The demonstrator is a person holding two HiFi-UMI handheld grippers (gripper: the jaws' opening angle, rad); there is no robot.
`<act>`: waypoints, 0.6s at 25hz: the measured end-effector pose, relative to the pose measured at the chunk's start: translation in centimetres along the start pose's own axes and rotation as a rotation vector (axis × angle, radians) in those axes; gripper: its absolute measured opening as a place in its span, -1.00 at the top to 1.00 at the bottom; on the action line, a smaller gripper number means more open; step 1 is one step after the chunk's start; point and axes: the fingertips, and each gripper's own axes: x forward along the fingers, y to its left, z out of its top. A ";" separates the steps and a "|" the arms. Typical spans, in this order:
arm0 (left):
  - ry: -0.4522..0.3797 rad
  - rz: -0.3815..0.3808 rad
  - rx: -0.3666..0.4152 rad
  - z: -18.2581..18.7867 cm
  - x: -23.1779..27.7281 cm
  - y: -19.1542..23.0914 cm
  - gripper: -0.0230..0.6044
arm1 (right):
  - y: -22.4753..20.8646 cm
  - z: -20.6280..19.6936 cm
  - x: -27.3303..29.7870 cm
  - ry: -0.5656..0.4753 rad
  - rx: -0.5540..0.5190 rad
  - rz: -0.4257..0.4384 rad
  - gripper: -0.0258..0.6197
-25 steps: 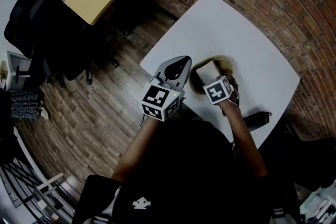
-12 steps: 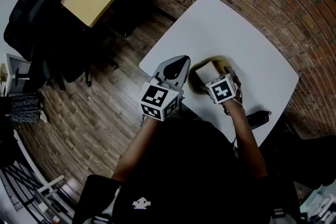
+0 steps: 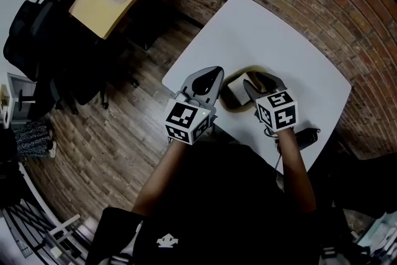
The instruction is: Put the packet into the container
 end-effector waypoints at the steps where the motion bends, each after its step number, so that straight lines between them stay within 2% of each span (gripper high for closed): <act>1: 0.002 -0.002 0.004 0.1 0.0 0.0 0.91 | 0.1 1.1 -0.6 -0.056 0.015 0.016 0.43; 4: 0.001 -0.006 0.007 0.3 0.1 -0.1 0.91 | 0.2 3.8 -2.4 -0.182 0.049 0.042 0.62; 5: -0.003 -0.008 0.008 0.4 0.2 -0.2 0.91 | 0.2 4.4 -2.9 -0.212 0.044 0.036 0.73; 8: -0.011 -0.019 0.020 0.9 0.4 -0.6 0.91 | 0.4 6.0 -4.1 -0.279 0.000 0.018 0.89; 15: -0.011 -0.034 0.037 1.2 0.8 -1.1 0.91 | 1.1 9.6 -6.6 -0.480 -0.089 0.013 0.91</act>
